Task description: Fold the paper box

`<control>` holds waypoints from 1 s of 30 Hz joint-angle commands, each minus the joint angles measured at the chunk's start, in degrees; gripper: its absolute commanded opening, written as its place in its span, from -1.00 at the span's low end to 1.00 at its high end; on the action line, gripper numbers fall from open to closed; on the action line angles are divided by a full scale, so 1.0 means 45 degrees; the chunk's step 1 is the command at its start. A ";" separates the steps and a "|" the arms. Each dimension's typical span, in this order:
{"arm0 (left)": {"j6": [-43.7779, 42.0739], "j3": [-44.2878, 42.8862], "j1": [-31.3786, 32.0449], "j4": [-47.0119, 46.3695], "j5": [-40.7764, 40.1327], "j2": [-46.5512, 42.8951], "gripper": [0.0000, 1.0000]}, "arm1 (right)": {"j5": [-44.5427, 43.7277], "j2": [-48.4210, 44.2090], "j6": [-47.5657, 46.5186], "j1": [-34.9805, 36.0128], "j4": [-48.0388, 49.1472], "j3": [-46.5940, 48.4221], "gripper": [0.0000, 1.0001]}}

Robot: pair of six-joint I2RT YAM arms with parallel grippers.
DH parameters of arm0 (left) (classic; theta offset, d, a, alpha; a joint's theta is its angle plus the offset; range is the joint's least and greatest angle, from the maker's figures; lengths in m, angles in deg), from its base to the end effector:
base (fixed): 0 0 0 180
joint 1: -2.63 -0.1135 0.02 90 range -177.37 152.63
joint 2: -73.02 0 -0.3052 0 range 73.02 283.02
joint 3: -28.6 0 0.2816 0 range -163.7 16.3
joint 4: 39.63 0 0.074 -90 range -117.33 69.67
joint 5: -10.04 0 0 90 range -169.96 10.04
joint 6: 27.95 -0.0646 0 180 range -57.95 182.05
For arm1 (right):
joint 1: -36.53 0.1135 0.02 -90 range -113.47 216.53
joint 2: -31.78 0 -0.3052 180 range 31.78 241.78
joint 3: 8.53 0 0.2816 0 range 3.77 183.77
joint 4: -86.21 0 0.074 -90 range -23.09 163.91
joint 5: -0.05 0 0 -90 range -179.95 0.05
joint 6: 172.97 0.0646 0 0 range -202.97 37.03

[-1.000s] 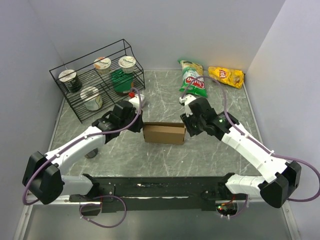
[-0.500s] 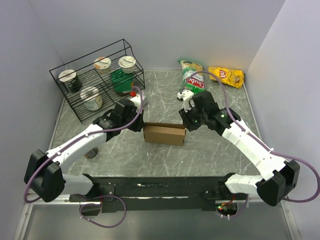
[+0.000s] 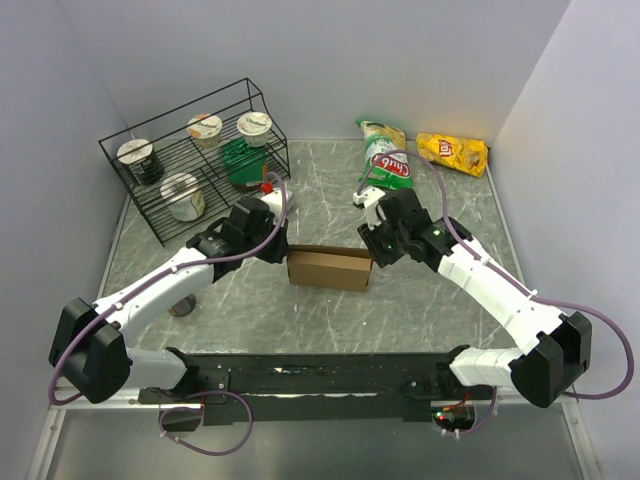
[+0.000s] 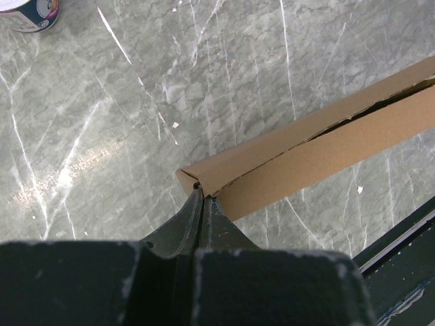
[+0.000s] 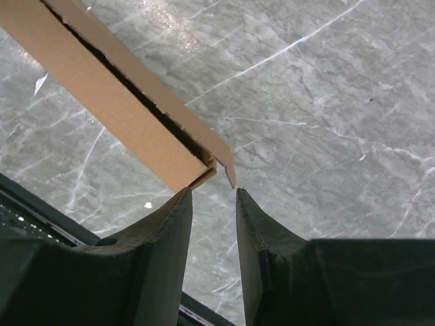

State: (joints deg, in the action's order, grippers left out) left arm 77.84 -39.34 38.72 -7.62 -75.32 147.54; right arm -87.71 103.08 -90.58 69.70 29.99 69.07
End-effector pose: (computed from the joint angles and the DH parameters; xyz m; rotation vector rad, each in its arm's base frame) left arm 0.2607 -0.1965 0.2890 0.4506 2.2617 -0.5695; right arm 0.2424 0.1615 0.3275 -0.8723 2.2966 0.2451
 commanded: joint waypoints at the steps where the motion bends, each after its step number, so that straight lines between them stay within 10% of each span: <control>1: -0.0052 -0.0371 0.0064 0.0660 0.0023 0.0002 -0.98 | -0.0264 0.0227 -0.0182 0.0032 0.0580 -0.0057 -0.21; 30: 0.0572 0.0039 0.0396 0.0426 -0.0387 -0.0193 -0.98 | 0.0145 0.1282 0.1203 0.0090 0.0113 0.0605 -1.00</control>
State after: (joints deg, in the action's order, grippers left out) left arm 78.32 -39.34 39.23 -7.45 -76.36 147.41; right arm -88.93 107.59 -89.47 69.70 31.62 67.69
